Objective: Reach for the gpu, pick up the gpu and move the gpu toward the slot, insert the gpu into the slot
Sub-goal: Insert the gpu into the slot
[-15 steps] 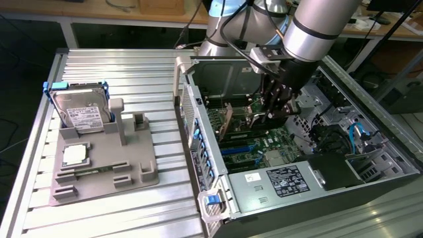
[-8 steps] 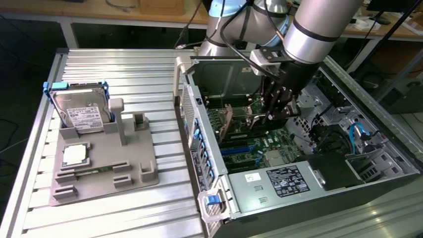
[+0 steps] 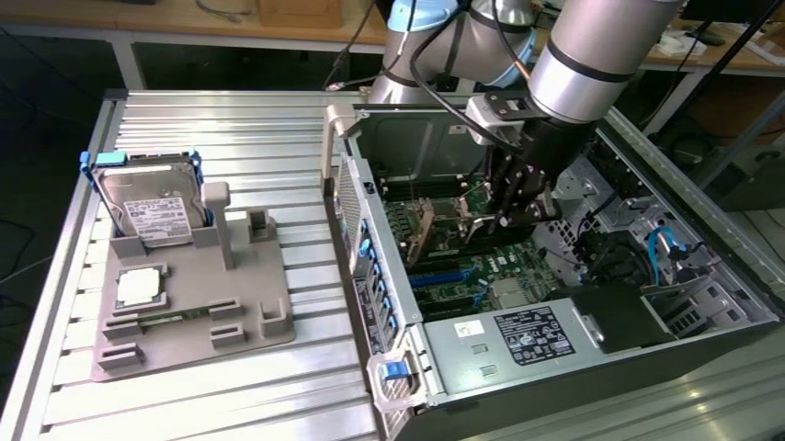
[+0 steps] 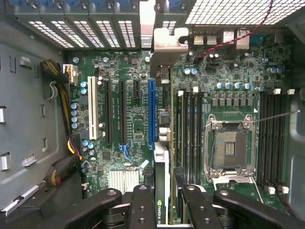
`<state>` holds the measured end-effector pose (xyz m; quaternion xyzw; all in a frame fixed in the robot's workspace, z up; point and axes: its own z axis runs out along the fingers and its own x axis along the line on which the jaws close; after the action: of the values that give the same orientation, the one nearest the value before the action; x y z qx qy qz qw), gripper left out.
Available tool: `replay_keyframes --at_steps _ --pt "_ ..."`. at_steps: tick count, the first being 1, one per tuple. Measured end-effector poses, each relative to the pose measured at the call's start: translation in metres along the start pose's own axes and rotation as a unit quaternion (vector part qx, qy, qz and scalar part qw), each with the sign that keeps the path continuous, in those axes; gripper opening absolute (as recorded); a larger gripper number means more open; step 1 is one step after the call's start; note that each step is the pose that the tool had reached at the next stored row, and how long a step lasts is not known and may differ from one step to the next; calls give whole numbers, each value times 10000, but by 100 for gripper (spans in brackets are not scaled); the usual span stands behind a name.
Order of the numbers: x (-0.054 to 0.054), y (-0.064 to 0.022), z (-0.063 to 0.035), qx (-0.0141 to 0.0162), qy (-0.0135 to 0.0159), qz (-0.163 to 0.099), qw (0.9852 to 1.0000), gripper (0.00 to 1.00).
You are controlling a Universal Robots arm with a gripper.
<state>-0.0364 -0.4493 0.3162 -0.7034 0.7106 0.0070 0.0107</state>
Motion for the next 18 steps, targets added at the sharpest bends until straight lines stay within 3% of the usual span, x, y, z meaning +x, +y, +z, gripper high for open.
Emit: replay_keyframes --at_steps 18 --pt "62 150 16 7 -29 0 10000 27"
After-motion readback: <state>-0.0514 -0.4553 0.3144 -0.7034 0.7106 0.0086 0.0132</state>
